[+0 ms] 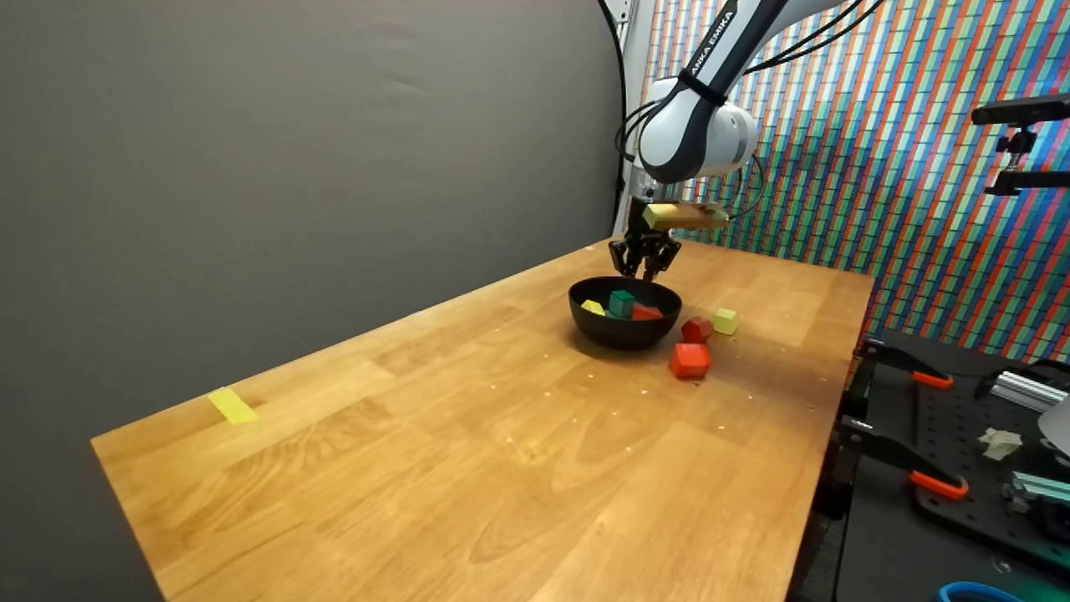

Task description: Put all the blocks in the bowl

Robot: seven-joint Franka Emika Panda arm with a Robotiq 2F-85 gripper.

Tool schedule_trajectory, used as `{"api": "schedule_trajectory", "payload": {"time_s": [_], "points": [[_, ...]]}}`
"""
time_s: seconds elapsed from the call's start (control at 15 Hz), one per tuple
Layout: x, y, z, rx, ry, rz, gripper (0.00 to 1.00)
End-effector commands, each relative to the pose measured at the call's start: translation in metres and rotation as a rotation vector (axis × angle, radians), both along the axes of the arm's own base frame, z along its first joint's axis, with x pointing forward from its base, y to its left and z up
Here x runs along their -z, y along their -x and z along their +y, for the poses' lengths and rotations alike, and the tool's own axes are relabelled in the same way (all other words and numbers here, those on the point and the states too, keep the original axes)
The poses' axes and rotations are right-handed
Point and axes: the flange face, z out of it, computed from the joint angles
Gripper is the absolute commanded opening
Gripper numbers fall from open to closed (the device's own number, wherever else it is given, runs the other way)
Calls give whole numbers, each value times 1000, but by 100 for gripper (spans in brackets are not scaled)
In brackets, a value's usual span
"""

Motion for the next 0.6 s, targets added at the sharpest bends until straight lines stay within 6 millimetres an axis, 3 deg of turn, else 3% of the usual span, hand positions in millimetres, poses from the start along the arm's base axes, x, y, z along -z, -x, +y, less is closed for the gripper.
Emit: {"api": "schedule_trajectory", "payload": {"time_s": [0.0, 0.27, 0.53], "points": [[2, -3, -5, 37, -43, 22, 11], [-37, -1, 15, 10, -68, -18, 13], [-104, -1, 71, -143, -37, -110, 13]]}}
